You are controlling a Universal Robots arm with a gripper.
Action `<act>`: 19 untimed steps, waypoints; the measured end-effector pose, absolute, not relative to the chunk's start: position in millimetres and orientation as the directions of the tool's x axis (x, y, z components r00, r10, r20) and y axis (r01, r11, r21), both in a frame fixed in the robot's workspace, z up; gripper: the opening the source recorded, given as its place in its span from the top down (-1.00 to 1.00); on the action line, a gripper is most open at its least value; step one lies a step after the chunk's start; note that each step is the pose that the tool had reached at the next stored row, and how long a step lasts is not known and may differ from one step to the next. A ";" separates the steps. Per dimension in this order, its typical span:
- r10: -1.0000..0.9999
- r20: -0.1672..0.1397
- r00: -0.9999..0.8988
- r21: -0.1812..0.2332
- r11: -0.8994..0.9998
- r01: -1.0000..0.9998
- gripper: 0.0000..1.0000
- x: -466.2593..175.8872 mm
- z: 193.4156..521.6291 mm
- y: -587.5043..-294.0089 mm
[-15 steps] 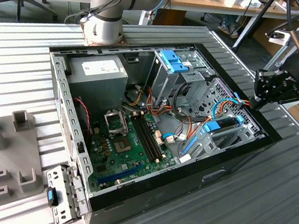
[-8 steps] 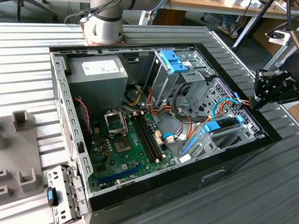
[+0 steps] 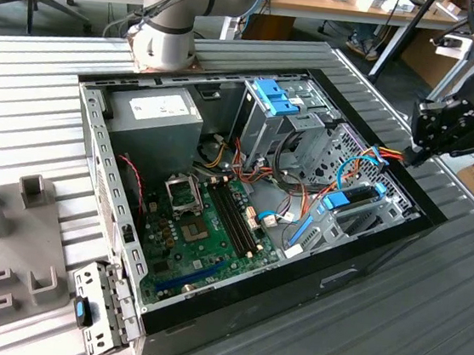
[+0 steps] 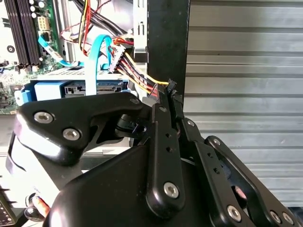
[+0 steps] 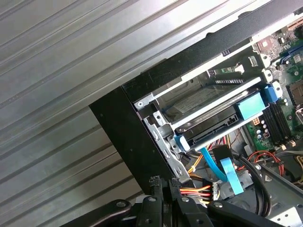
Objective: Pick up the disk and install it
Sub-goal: 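Insert the first disk wire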
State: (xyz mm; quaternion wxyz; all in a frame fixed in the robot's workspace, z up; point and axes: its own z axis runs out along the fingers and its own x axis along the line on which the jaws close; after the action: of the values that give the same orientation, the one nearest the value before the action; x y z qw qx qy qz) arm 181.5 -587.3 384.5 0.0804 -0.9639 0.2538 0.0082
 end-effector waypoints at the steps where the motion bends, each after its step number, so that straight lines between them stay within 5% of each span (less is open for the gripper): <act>1: -0.489 -0.056 0.871 -0.151 -0.858 -0.491 0.65 180.9 385.7 -587.3; 19: -0.591 -0.055 0.805 -0.152 -0.791 -0.592 0.65 155.8 387.7 -587.3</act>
State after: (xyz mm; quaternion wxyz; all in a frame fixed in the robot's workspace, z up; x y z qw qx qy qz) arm 155.8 -587.3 387.7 0.0811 -0.9464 0.3125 0.0021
